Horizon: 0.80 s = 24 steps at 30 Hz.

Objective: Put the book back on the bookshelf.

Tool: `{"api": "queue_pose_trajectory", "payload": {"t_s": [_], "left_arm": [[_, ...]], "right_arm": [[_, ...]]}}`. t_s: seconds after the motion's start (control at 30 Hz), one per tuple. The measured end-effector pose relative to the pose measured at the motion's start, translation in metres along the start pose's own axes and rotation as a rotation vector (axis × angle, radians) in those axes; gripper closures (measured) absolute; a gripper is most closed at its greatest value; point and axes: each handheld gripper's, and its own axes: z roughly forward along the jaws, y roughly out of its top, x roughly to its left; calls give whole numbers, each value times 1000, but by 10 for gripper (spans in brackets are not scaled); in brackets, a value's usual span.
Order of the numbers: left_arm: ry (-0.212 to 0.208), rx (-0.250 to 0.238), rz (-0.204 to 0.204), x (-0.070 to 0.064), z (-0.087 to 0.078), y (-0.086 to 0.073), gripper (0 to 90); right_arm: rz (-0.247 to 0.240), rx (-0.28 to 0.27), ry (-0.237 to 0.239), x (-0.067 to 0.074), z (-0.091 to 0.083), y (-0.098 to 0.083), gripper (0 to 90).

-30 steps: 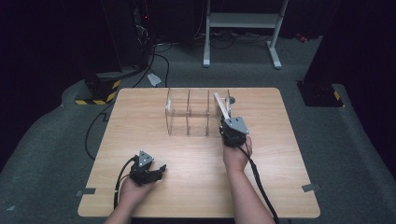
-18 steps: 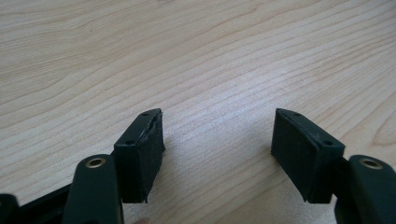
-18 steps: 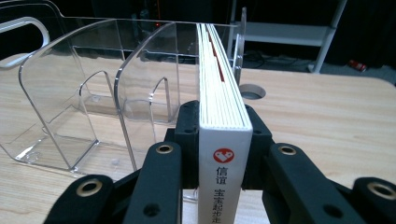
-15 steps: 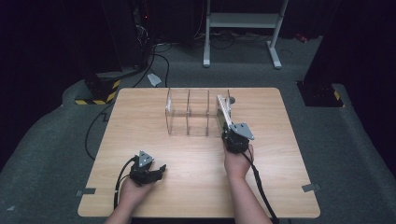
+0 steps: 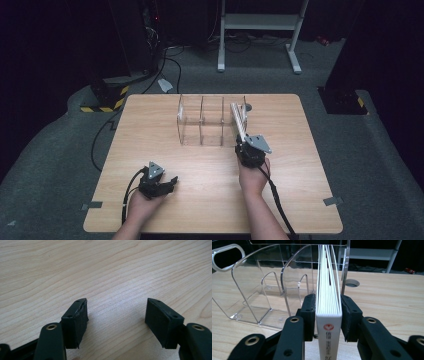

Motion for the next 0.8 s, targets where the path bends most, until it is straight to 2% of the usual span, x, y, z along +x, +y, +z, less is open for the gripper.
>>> {"api": "queue_pose_trajectory", "payload": {"t_s": [0.27,0.57,0.73,0.8], "left_arm": [[1,-2,-2,0,0,0,346],[0,-2,-3,0,0,0,345],[0,-3,-3,0,1,0,345],[0,-3,-3,0,1,0,346]], "right_arm": [[-13,16,28,-3,-8,-6,622],[-15,48,49,-5,-16,-22,616],[16,79,56,-10,-14,-35,636],[17,89,58,-10,-14,-41,697]]}}
